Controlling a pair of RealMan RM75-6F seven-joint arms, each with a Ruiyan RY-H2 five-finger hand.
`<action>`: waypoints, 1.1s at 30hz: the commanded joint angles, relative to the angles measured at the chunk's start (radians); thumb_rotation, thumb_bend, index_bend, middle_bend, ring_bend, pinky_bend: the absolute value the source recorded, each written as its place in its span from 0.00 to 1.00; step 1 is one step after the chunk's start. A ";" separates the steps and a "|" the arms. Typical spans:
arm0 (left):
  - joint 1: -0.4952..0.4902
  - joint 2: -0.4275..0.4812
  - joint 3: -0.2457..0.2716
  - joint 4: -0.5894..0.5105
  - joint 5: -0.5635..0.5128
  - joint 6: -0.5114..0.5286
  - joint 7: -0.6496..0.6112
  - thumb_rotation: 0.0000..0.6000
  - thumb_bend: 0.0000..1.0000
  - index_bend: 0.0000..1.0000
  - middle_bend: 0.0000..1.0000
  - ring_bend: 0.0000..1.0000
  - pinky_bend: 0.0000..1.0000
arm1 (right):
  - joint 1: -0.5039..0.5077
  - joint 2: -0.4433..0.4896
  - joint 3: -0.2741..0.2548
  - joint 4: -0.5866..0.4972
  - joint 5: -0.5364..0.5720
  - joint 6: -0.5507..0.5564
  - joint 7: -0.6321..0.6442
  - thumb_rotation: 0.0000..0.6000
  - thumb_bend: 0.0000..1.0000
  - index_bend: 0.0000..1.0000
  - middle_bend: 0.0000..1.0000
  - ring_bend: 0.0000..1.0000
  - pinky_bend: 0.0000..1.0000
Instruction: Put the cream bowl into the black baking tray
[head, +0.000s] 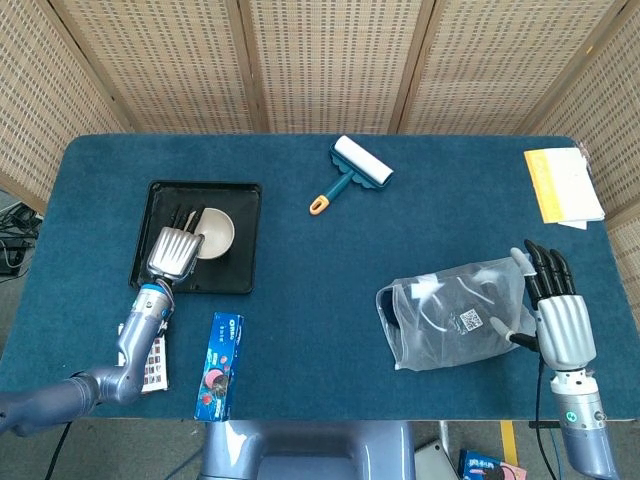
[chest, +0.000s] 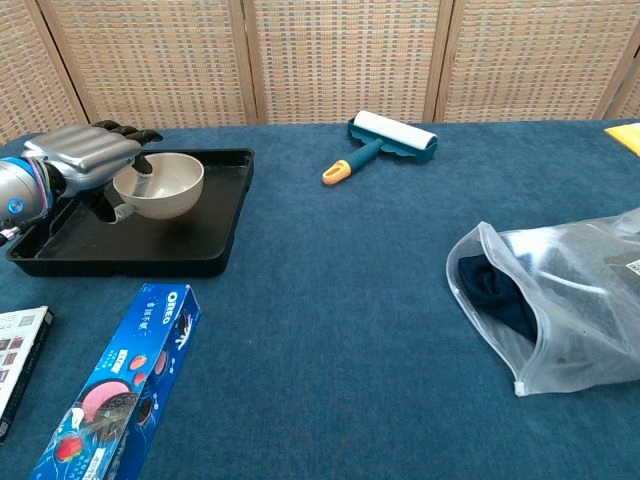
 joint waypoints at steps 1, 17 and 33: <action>0.005 -0.004 -0.007 0.001 -0.010 -0.003 0.012 1.00 0.33 0.41 0.00 0.00 0.00 | 0.000 -0.001 0.001 0.002 -0.001 0.001 0.001 1.00 0.20 0.07 0.00 0.00 0.04; 0.142 0.164 -0.039 -0.313 0.131 0.230 -0.141 1.00 0.21 0.13 0.00 0.00 0.00 | -0.001 -0.004 -0.009 -0.005 -0.018 -0.004 -0.022 1.00 0.20 0.07 0.00 0.00 0.04; 0.491 0.312 0.164 -0.517 0.392 0.643 -0.189 1.00 0.14 0.00 0.00 0.00 0.00 | -0.001 -0.021 -0.033 -0.042 0.020 -0.072 -0.214 1.00 0.19 0.03 0.00 0.00 0.02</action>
